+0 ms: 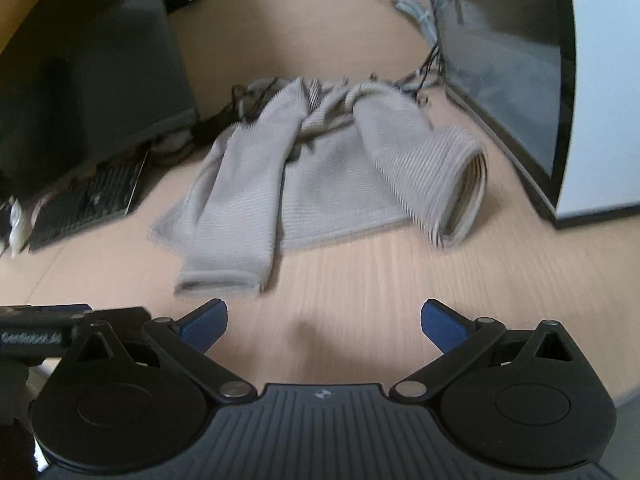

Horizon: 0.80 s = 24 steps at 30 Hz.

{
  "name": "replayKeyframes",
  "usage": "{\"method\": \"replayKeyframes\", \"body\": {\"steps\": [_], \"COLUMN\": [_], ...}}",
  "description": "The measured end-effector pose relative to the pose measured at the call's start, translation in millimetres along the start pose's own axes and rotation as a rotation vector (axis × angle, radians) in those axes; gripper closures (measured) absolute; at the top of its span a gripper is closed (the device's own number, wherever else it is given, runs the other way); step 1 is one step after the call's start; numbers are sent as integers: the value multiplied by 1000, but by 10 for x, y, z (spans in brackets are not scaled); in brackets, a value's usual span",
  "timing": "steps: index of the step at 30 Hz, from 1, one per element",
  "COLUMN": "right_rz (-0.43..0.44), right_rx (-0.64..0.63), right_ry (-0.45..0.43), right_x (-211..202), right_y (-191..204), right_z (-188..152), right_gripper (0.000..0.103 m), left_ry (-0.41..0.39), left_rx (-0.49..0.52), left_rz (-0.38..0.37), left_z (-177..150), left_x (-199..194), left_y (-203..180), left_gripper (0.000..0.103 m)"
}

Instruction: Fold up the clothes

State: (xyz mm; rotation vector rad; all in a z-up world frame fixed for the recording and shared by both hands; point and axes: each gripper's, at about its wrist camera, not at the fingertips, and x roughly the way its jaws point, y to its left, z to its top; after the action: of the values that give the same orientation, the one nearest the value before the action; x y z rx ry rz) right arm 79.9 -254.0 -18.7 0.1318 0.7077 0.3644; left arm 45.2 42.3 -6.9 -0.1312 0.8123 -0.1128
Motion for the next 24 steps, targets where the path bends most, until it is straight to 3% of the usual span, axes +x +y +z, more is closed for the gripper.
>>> {"method": "replayKeyframes", "body": {"steps": [5,9,13,17,24], "right_rz": [-86,-194,-278,-257,-114], "right_rx": [89,187,177,142,57], "right_ry": [-52,-86,-86,-58,-25], "right_x": [115,127,149,334,936], "right_y": [94,32,-34,-126,-191], "right_z": [332,510,601,696,1033], "right_gripper": [0,0,0,0,0], "left_ry": [8,4,47,74,112], "left_rx": [-7,36,11,-9,-83], "left_rz": [-173,-231,-264,-251,-160], "left_z": [523,917,1171,1248,1228], "left_x": [265,533,862,1154,1457], "left_y": [238,140,-42,-149,-132], "left_gripper": [0,0,0,0,0]}}
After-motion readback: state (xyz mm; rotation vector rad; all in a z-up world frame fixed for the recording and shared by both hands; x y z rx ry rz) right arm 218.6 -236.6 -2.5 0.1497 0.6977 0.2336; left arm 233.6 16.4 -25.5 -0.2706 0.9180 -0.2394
